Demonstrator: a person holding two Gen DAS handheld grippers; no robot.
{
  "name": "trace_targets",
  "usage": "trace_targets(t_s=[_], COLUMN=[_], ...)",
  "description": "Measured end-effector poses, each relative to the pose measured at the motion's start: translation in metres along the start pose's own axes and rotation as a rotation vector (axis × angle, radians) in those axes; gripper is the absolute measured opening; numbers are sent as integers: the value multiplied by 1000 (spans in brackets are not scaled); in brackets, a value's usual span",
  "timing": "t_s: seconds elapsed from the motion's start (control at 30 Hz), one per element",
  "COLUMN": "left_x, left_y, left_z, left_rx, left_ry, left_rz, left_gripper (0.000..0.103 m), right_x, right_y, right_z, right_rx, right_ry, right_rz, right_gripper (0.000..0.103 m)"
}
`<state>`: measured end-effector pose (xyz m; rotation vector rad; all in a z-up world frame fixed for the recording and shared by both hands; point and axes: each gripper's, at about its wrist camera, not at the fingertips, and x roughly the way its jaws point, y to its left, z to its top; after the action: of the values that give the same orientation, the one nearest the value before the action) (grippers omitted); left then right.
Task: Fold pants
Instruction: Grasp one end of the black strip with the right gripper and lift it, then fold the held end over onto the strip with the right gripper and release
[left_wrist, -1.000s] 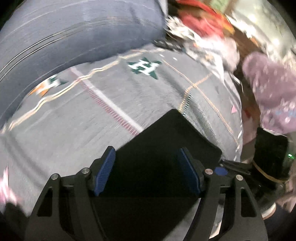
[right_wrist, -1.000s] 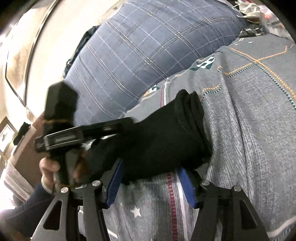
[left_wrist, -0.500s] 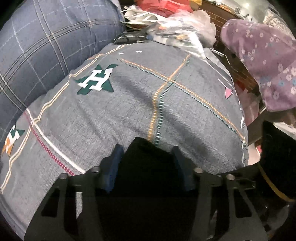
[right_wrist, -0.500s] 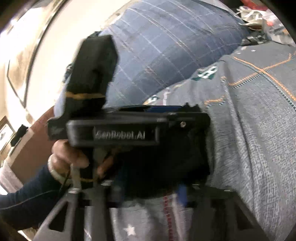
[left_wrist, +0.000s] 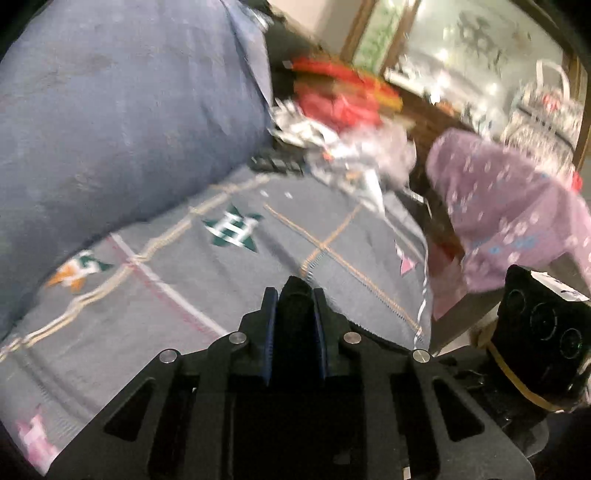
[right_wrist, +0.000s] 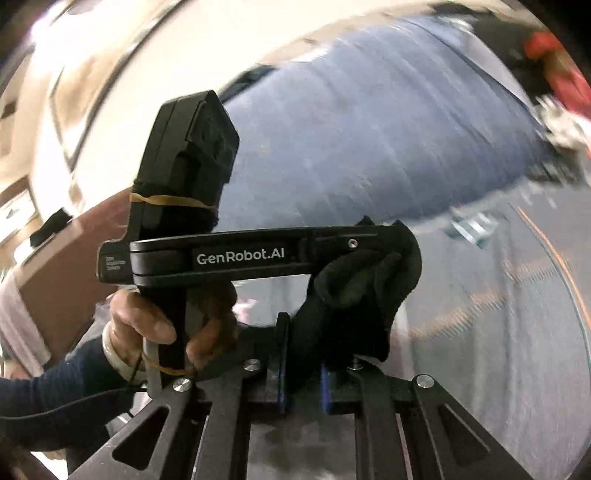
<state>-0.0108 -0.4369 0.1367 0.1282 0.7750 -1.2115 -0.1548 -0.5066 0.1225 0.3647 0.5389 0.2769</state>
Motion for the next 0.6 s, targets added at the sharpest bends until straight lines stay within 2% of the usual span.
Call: trace_targets(t_s=[0.1, 0.2, 0.3, 0.33, 0.4, 0.43, 0.47, 0.5, 0.53, 0.6], left_x=[-41, -82, -121, -131, -154, -167, -176, -185, -192, -199], left_y=[21, 66, 113, 124, 139, 142, 143, 142, 139, 135], left_z=[-17, -49, -92, -103, -128, -140, -149, -156, -163, -174], left_rx=[-73, -203, -370, -408, -482, -504, -513, -522, -535, -562], left_ry=[-56, -87, -95, -95, -92, -96, -101, -105, -109, -134], left_rz=[30, 106, 256, 283, 344, 372, 388, 403, 410, 390], left_gripper=[17, 18, 22, 22, 22, 22, 22, 28, 43, 58], right_x=[17, 50, 98, 118, 155, 167, 168, 160, 150, 125], right_y=[38, 73, 104, 113, 123, 126, 128, 129, 129, 124], right_z=[7, 3, -15, -27, -50, -59, -63, -62, -60, -53], right_rx=[-93, -171, -215, -227, -215, -187, -156, -139, -126, -130], right_ry=[27, 76, 165, 213, 327, 385, 393, 371, 355, 310], right_rz=[35, 94, 167, 190, 184, 197, 236, 289, 345, 379], right_gripper=[12, 12, 12, 16, 38, 39, 39, 41, 43, 50])
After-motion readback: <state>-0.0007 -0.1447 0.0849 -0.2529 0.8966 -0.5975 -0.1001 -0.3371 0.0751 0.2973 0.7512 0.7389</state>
